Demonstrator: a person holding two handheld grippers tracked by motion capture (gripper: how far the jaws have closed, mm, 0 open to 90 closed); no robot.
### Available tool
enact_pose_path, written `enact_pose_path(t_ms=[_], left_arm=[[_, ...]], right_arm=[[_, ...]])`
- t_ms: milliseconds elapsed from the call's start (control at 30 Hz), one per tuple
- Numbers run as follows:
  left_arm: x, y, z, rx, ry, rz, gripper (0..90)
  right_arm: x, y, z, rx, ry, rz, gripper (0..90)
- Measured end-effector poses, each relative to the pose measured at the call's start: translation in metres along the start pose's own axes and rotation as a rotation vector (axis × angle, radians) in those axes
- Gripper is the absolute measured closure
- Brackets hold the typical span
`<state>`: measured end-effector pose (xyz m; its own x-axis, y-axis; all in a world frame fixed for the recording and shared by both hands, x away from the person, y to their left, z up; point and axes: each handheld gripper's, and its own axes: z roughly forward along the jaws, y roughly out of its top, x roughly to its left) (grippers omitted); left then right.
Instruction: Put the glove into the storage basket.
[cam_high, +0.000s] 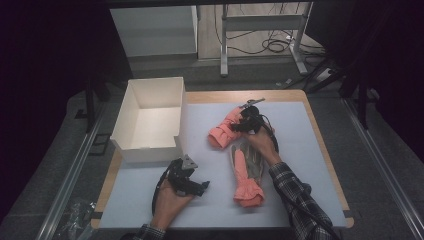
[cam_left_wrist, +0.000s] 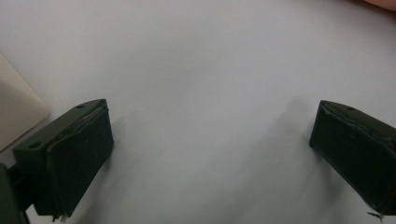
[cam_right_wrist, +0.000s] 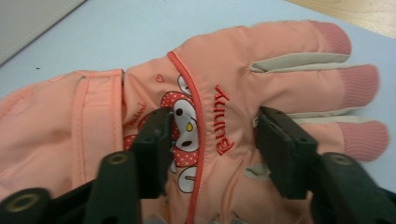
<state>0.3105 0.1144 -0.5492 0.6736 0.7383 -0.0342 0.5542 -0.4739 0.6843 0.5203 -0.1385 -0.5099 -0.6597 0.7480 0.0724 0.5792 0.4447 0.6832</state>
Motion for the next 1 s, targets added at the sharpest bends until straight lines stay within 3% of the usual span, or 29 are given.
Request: enact_pose_path(t_ms=[67,100,133,267,367,667,800,1000], left_arm=[[0.000,0.000,0.000,0.000,0.000,0.000,0.0],[0.000,0.000,0.000,0.000,0.000,0.000,0.0],[0.000,0.000,0.000,0.000,0.000,0.000,0.0],[0.000,0.000,0.000,0.000,0.001,0.000,0.0],[0.000,0.000,0.000,0.000,0.001,0.000,0.0],[0.000,0.000,0.000,-0.001,0.000,0.000,0.0],[0.000,0.000,0.000,0.000,0.000,0.001,0.0],[0.000,0.000,0.000,0.000,0.000,0.000,0.0]], right_arm=[[0.000,0.000,0.001,0.000,0.029,0.007,61.7],[0.000,0.000,0.001,0.000,0.029,0.007,61.7],[0.002,-0.001,0.002,0.004,0.040,0.008,67.8],[0.005,-0.001,0.003,0.004,0.026,-0.006,72.9],[0.004,-0.001,0.000,-0.003,0.025,-0.009,82.0],[-0.001,0.003,-0.012,-0.011,0.062,0.021,85.6],[-0.003,0.005,-0.022,-0.021,0.063,0.005,85.9],[-0.006,0.007,-0.039,-0.047,0.105,-0.004,85.9]])
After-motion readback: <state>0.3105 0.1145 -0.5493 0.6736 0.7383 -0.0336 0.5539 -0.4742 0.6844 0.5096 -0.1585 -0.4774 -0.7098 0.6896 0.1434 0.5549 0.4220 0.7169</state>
